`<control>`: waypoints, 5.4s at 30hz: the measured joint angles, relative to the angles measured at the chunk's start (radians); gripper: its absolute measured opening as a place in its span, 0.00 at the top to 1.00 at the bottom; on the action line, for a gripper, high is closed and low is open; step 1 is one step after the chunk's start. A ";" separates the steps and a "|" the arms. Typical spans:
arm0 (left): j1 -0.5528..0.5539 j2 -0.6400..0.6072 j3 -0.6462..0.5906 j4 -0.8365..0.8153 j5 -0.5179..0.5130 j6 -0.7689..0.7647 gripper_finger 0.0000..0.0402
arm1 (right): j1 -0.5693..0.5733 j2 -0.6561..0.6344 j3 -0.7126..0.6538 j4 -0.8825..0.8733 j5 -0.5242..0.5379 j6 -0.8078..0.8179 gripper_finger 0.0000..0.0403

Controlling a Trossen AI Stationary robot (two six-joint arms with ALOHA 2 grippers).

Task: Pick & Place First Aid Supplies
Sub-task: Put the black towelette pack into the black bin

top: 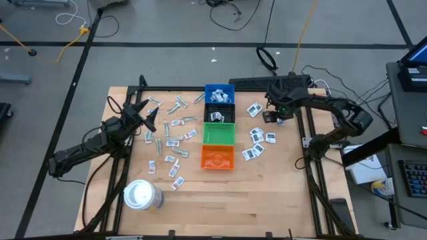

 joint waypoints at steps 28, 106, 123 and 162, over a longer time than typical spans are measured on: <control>0.000 0.000 0.000 0.000 0.000 0.000 0.24 | -0.003 0.000 0.118 -0.268 -0.060 -0.049 0.94; 0.000 0.000 0.000 0.000 0.000 0.000 0.24 | 0.337 0.676 1.044 -0.236 -0.191 0.101 0.54; 0.000 0.000 0.000 0.000 0.000 0.000 0.24 | 0.376 0.402 0.681 -0.228 -0.200 0.273 0.55; 0.000 0.000 0.000 0.000 0.000 0.000 0.24 | 0.423 -0.085 0.069 -0.186 -0.101 0.449 0.55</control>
